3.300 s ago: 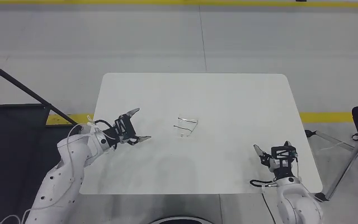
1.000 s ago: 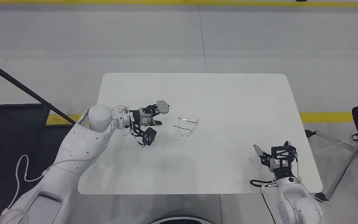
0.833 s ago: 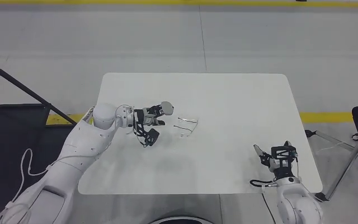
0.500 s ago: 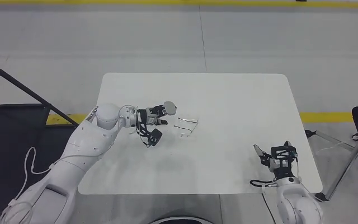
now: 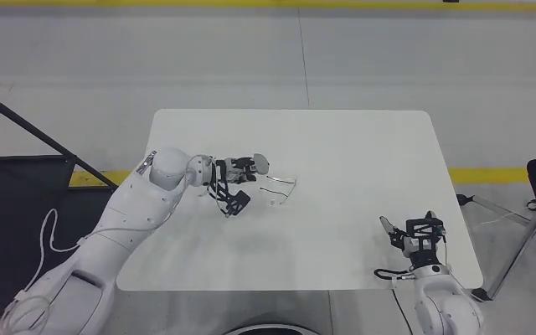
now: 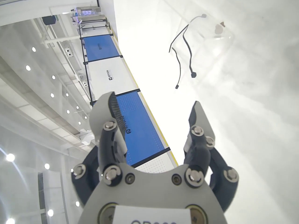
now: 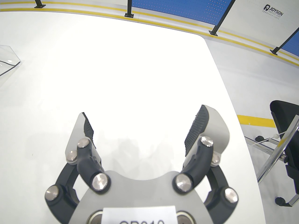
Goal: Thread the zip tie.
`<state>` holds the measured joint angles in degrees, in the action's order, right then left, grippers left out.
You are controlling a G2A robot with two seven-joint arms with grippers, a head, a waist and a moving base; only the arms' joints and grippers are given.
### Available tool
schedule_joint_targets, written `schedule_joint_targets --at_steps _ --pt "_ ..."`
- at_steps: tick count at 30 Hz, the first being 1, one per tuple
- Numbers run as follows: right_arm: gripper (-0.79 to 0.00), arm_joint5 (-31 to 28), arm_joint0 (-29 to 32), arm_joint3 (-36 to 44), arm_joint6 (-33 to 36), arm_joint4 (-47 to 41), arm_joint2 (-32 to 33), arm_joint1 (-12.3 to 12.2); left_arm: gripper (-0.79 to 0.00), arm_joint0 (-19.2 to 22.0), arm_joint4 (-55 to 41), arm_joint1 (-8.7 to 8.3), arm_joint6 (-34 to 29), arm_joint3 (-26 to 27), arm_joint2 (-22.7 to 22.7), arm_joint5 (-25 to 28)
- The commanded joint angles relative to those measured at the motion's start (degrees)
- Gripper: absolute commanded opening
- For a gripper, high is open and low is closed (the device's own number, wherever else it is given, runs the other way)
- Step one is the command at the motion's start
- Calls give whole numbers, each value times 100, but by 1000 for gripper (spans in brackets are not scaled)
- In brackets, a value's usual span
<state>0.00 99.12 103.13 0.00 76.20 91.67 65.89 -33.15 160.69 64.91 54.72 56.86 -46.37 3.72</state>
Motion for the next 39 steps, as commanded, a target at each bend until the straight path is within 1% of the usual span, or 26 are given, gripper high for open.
schedule_joint_targets --at_steps 1,5,6,7,8,11,15,16,19,27,39 --pt "0 0 0 0 0 0 0 0 -385 99 57 44 -4 -96 113 40" --pt "0 0 0 0 0 0 0 0 -345 283 125 139 -27 -263 313 104" --pt "0 0 0 0 0 0 0 0 -326 323 130 163 -20 -304 360 123" --pt "0 0 0 0 0 0 0 0 -289 368 141 185 -22 -350 403 149" --pt "0 0 0 0 0 0 0 0 -280 410 159 208 -23 -389 448 167" --pt "0 0 0 0 0 0 0 0 -299 534 209 270 11 -519 579 254" --pt "0 0 0 0 0 0 0 0 -280 668 250 357 34 -676 746 355" --pt "0 0 0 0 0 0 0 0 -302 696 255 379 23 -715 782 367" --pt "0 0 0 0 0 0 0 0 -317 766 237 445 4 -818 881 377" --pt "0 0 0 0 0 0 0 0 -394 934 230 605 -26 -1090 1115 419" --pt "0 0 0 0 0 0 0 0 -434 1123 230 777 -12 -1403 1348 419"
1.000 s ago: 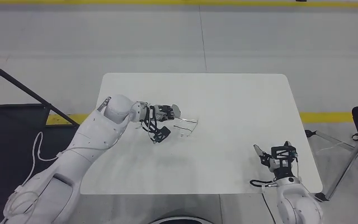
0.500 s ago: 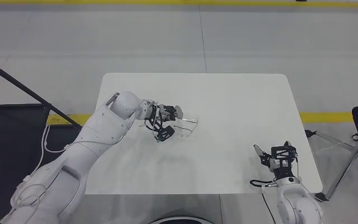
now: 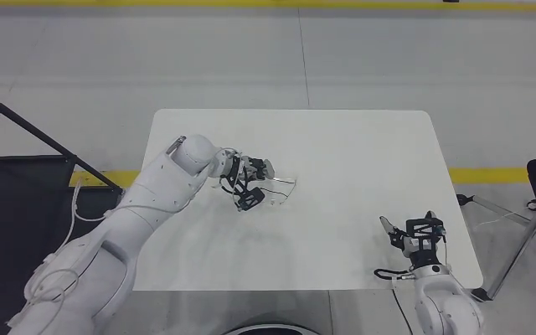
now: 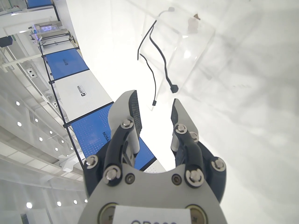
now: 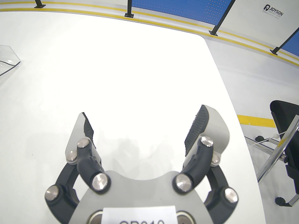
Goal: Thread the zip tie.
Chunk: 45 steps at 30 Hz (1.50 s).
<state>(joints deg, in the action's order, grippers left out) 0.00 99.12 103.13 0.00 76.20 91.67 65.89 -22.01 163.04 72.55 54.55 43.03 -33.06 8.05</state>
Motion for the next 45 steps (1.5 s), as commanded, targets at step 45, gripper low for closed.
schedule_joint_targets --at_steps 45 --pt "0 0 0 0 0 0 0 0 -594 223 -89 167 311 -485 248 -304"
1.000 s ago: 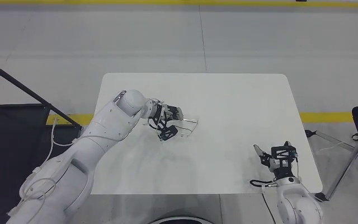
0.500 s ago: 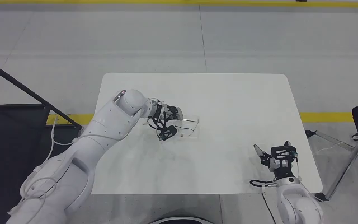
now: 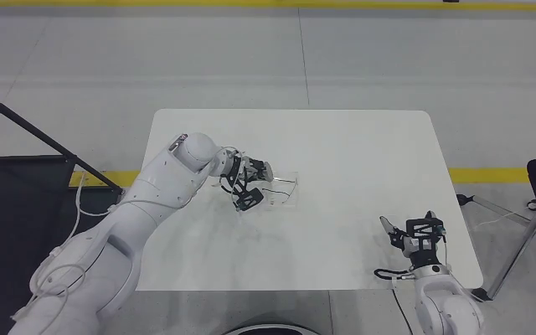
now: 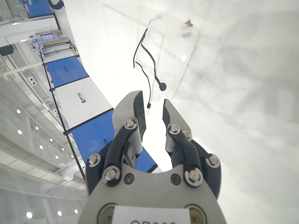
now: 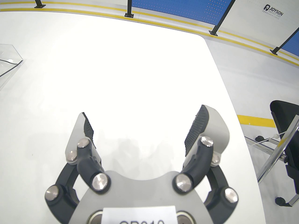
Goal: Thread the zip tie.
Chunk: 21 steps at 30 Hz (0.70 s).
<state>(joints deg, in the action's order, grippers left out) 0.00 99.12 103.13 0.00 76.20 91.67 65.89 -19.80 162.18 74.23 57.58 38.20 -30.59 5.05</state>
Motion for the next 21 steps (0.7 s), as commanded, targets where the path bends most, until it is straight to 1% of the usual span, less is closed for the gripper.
schedule_joint_targets --at_steps 1,3,5,10,13,19,21 --pt "0 0 0 0 0 0 0 0 -597 4 -6 -2 14 0 1 -9" --pt "0 0 0 0 0 0 0 0 -603 5 -14 -4 36 0 2 -23" --pt "0 0 0 0 0 0 0 0 -634 4 -25 -5 33 -3 1 -28" --pt "0 0 0 0 0 0 0 0 -659 2 -37 -5 26 5 9 -25" --pt "0 0 0 0 0 0 0 0 -653 2 -26 -10 27 14 14 -36" --pt "0 0 0 0 0 0 0 0 -603 0 -22 -26 62 32 16 -57" --pt "0 0 0 0 0 0 0 0 -606 -2 -32 -31 65 38 11 -50"
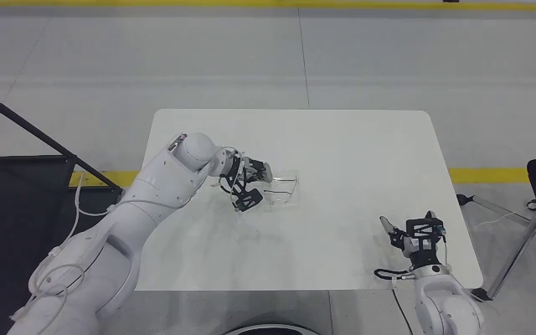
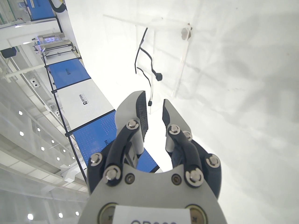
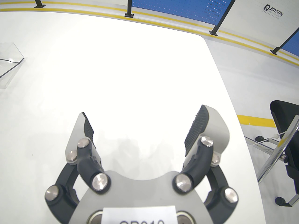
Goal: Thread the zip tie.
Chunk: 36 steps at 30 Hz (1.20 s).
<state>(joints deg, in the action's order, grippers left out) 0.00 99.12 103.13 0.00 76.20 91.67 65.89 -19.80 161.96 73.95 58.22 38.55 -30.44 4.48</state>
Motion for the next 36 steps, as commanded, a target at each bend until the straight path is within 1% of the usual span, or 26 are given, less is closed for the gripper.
schedule_joint_targets --at_steps 1,36 --pt "0 0 0 0 0 0 0 0 -610 -3 -15 -4 1 12 -5 14" --pt "0 0 0 0 0 0 0 0 -603 -132 26 -129 -46 401 -51 43"
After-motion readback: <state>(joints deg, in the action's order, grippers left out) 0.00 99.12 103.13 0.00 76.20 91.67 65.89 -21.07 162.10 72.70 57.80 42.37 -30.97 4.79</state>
